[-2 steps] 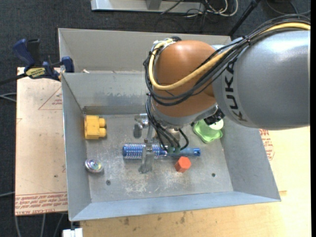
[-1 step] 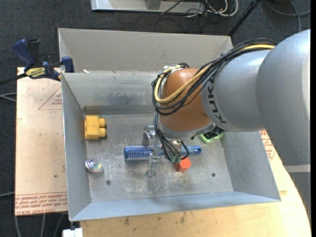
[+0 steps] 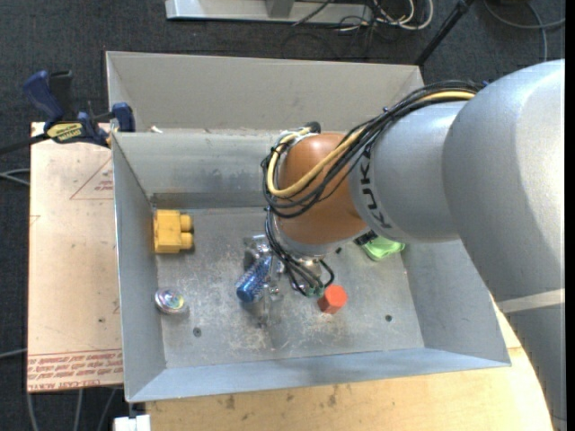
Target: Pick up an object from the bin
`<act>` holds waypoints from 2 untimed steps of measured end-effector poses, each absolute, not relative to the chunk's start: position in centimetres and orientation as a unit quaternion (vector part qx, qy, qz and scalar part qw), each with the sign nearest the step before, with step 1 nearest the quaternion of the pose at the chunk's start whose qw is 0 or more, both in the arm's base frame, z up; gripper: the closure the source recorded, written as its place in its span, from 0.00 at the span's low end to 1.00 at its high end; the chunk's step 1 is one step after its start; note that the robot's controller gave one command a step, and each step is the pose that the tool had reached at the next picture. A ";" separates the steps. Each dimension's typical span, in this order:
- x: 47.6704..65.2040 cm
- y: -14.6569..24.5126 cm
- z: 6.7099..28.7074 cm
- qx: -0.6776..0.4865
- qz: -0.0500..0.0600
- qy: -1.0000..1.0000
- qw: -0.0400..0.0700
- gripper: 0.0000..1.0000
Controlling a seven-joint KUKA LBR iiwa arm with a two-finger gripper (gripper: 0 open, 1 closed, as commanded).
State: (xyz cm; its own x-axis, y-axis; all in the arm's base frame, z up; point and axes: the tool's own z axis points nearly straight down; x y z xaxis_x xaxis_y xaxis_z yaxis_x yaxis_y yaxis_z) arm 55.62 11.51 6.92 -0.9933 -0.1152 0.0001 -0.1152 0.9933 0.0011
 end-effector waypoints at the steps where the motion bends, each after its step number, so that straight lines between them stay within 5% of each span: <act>1: 55.6 11.5 6.9 0.057 -0.001 -0.998 0.000 1.00; 2: 58.1 4.7 6.9 0.192 0.000 -0.981 0.000 1.00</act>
Offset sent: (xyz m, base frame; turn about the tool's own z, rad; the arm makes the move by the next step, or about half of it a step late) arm 0.0000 0.0000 0.0000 0.0000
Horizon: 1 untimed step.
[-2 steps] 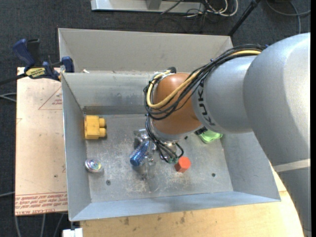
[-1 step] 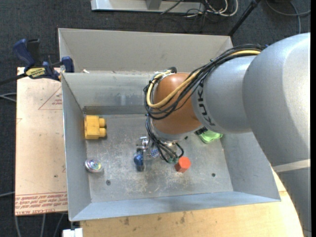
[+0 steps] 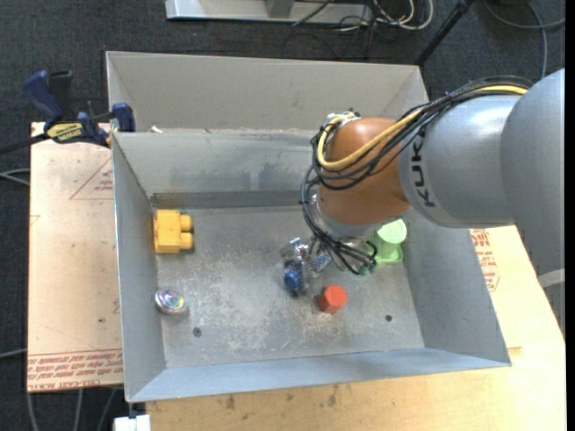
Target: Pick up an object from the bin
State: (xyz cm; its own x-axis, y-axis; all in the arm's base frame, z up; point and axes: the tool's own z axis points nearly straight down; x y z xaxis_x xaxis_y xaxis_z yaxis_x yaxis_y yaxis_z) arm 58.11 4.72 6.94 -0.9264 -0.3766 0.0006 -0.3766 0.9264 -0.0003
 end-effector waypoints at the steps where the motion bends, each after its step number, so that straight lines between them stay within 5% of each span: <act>1: 57.4 5.6 19.7 0.193 0.000 -0.981 -0.004 1.00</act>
Offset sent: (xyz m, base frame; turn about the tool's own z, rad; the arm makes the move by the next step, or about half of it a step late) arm -0.0083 0.0077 0.1235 -0.0048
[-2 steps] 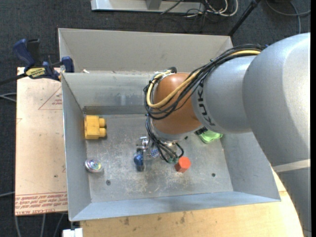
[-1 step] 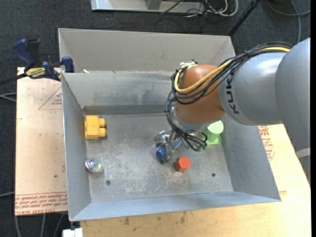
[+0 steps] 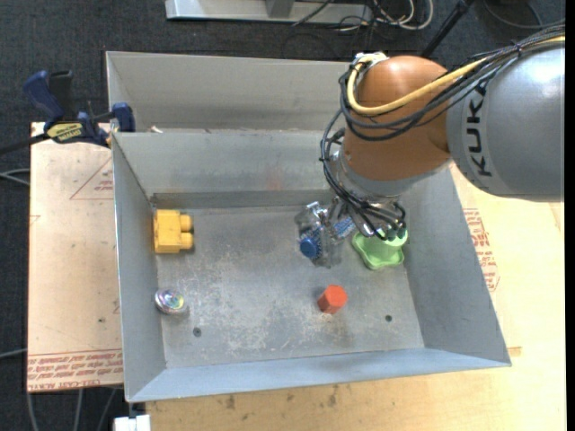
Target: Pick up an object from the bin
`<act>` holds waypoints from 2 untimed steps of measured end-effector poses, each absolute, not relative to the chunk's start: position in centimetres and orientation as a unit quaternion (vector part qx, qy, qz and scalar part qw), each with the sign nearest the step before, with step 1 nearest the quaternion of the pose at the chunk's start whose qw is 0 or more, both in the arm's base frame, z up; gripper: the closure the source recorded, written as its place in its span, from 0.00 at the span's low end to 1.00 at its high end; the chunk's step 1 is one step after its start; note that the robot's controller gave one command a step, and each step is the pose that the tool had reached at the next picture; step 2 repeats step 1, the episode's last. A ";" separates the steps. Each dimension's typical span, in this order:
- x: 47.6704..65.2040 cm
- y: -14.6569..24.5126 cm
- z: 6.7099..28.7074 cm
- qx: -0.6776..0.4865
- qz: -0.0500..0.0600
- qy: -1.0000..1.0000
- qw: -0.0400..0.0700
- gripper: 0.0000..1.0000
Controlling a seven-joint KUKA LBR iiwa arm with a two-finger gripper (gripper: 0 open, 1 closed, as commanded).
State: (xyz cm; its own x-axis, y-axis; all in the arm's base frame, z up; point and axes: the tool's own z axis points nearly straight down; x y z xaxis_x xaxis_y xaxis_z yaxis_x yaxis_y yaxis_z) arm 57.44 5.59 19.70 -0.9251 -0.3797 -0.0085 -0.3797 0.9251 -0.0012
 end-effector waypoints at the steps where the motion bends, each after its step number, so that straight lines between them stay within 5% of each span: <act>1: 56.4 5.3 27.2 -0.371 0.000 0.928 0.003 1.00; 2: 56.4 5.3 27.2 -0.371 0.000 0.928 0.003 1.00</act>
Offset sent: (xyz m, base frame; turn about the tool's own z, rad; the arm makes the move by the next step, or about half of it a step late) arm -0.0121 -0.0035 0.0739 -0.3740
